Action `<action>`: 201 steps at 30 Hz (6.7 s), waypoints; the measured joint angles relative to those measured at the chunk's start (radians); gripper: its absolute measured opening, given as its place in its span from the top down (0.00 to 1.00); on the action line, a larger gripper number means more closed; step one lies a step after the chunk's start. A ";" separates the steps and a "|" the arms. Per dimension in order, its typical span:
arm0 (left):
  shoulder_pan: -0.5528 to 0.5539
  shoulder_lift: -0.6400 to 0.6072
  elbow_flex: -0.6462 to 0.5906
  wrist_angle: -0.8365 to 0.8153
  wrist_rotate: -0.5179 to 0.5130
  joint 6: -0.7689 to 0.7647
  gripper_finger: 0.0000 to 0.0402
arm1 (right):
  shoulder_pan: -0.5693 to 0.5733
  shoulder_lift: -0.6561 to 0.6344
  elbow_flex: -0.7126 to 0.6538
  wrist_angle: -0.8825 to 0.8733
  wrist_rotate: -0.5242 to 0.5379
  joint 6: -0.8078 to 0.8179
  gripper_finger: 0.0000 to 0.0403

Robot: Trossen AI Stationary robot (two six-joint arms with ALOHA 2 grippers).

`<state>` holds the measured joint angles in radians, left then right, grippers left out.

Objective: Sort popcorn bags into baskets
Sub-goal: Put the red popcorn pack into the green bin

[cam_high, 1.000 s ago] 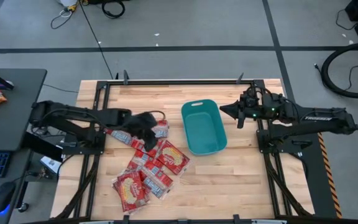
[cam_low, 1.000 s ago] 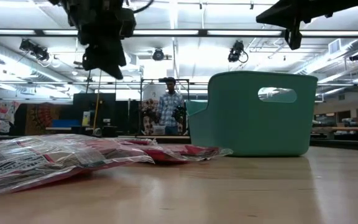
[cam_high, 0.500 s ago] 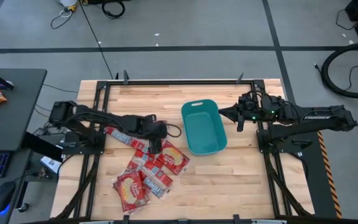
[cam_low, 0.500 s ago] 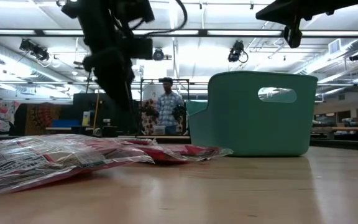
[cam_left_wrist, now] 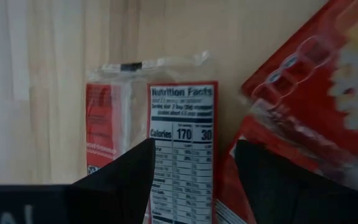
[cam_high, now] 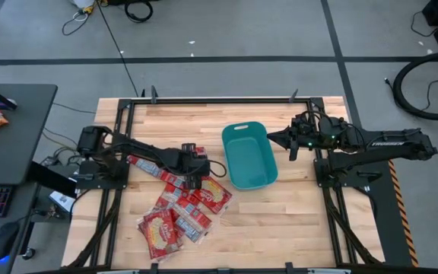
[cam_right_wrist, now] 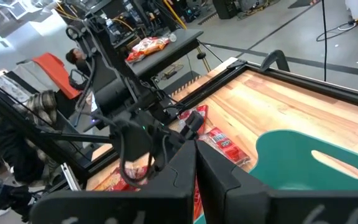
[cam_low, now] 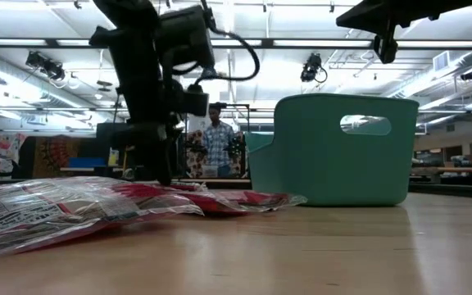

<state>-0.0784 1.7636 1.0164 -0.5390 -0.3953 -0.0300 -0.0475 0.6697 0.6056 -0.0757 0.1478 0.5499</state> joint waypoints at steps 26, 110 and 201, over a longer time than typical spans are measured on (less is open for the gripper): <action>-0.005 0.060 -0.058 0.065 -0.065 -0.141 0.59 | 0.002 0.000 0.000 0.045 -0.010 0.021 0.96; 0.158 0.176 0.281 0.705 0.379 0.984 0.98 | 0.032 0.122 0.334 -0.172 0.031 -0.027 0.96; 0.013 -0.699 -0.140 -0.446 0.464 -0.611 0.67 | 0.057 0.522 0.647 -0.378 -0.003 -0.242 0.96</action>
<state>-0.0654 1.0646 0.8761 -0.9855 0.0691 -0.6408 0.0097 1.1919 1.2525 -0.4535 0.1446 0.3084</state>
